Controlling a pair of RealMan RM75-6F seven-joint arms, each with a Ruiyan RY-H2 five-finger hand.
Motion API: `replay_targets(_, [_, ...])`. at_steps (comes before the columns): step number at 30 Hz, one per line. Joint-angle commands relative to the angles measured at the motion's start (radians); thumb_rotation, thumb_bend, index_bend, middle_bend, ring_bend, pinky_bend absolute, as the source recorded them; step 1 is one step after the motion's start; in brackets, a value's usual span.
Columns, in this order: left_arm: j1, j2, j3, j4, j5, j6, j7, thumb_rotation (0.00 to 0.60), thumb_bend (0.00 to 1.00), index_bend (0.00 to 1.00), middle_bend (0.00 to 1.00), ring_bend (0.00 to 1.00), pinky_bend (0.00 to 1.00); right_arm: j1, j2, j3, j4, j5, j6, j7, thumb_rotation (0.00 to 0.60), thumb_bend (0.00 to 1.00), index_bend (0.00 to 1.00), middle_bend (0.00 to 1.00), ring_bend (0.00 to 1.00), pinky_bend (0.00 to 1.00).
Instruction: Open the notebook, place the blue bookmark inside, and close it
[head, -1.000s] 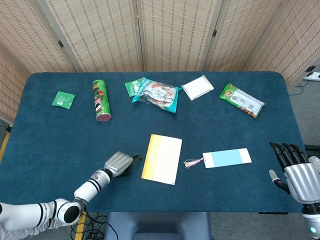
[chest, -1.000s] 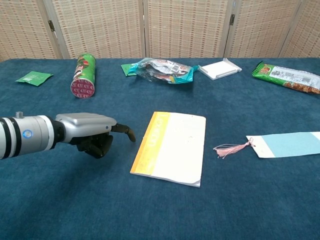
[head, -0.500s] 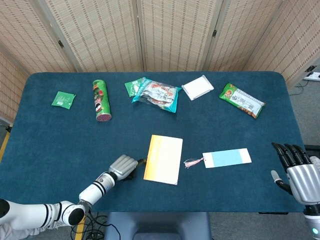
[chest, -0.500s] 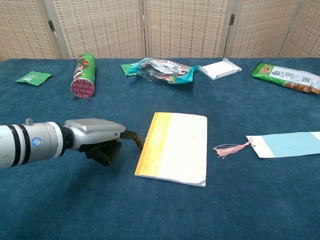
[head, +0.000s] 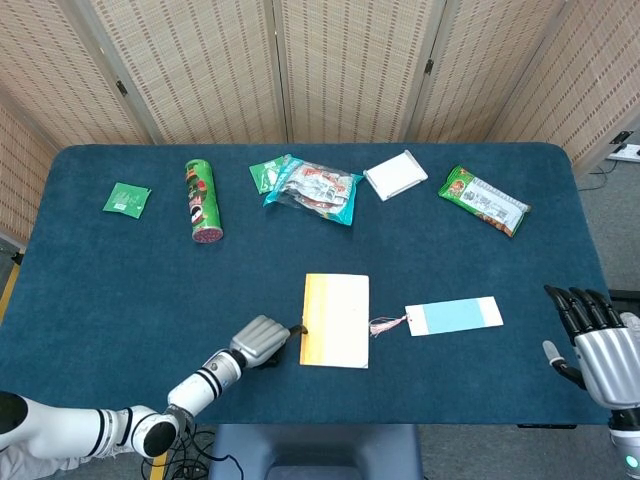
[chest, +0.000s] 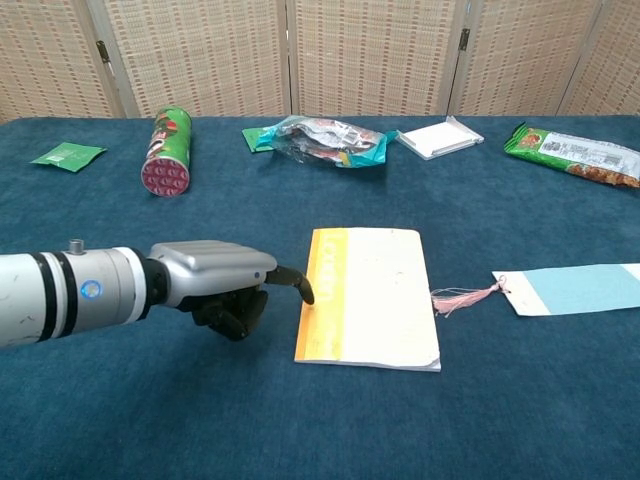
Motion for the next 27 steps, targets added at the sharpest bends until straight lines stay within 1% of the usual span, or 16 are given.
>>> replay_targets(1, [0.010,0.024,-0.003,-0.029,0.009,0.031,-0.011,0.600,1.00,0.19,0.99,0.90,0.91,0.023,-0.002,-0.010,-0.006,-0.039,-0.024,-0.004,0.600,0.29,0.06,0.18,0.15,0.19])
replay_targets(5, [0.063,0.082,-0.007,-0.062,0.055,0.109,-0.071,0.600,1.00,0.19,0.95,0.85,0.89,0.073,-0.010,-0.030,-0.015,-0.123,-0.075,-0.012,0.600,0.25,0.06,0.19,0.15,0.19])
replay_targets(6, [0.079,0.096,-0.006,-0.068,0.073,0.131,-0.089,0.600,0.98,0.19,0.94,0.84,0.88,0.088,-0.015,-0.035,-0.016,-0.146,-0.091,-0.013,0.600,0.24,0.06,0.19,0.15,0.19])
replay_targets(7, [0.102,0.116,-0.003,-0.073,0.101,0.164,-0.110,0.600,0.93,0.19,0.93,0.82,0.87,0.110,-0.023,-0.042,-0.016,-0.174,-0.114,-0.013,0.600,0.23,0.06,0.20,0.15,0.19])
replay_targets(9, [0.142,0.149,0.007,-0.077,0.153,0.223,-0.143,0.600,0.80,0.19,0.90,0.79,0.85,0.149,-0.044,-0.055,-0.015,-0.216,-0.164,-0.009,0.600,0.20,0.08,0.22,0.15,0.19])
replay_targets(10, [0.160,0.161,0.011,-0.077,0.174,0.250,-0.156,0.600,0.73,0.19,0.86,0.76,0.84,0.166,-0.053,-0.061,-0.015,-0.231,-0.189,-0.008,0.600,0.19,0.10,0.23,0.15,0.19])
replay_targets(11, [0.177,0.172,0.013,-0.076,0.192,0.277,-0.170,0.600,0.67,0.19,0.81,0.71,0.83,0.183,-0.065,-0.065,-0.015,-0.244,-0.213,-0.010,0.600,0.18,0.11,0.23,0.15,0.19])
replay_targets(13, [0.212,0.193,0.017,-0.074,0.225,0.328,-0.202,0.600,0.61,0.19,0.72,0.63,0.81,0.218,-0.090,-0.070,-0.012,-0.268,-0.257,-0.015,0.600,0.16,0.15,0.24,0.15,0.19])
replay_targets(15, [0.250,0.213,0.017,-0.068,0.255,0.382,-0.245,0.600,0.59,0.20,0.65,0.56,0.80,0.255,-0.122,-0.071,-0.003,-0.280,-0.305,-0.016,0.600,0.16,0.19,0.24,0.15,0.19])
replay_targets(16, [0.264,0.219,0.017,-0.063,0.266,0.401,-0.262,0.600,0.59,0.20,0.63,0.54,0.78,0.269,-0.135,-0.071,0.003,-0.281,-0.325,-0.012,0.600,0.16,0.22,0.25,0.15,0.19])
replay_targets(20, [0.323,0.246,0.015,-0.047,0.312,0.482,-0.318,0.600,0.58,0.23,0.51,0.45,0.70,0.333,-0.200,-0.069,0.034,-0.265,-0.423,0.000,0.600,0.15,0.24,0.25,0.15,0.19])
replay_targets(23, [0.357,0.255,0.010,-0.039,0.351,0.538,-0.352,0.600,0.58,0.25,0.47,0.43,0.68,0.380,-0.258,-0.061,0.064,-0.246,-0.489,0.009,0.600,0.15,0.25,0.25,0.15,0.19])
replay_targets(27, [0.393,0.257,0.003,-0.028,0.397,0.599,-0.385,0.600,0.58,0.27,0.46,0.42,0.68,0.431,-0.337,-0.044,0.115,-0.214,-0.557,0.004,0.600,0.16,0.26,0.25,0.15,0.19])
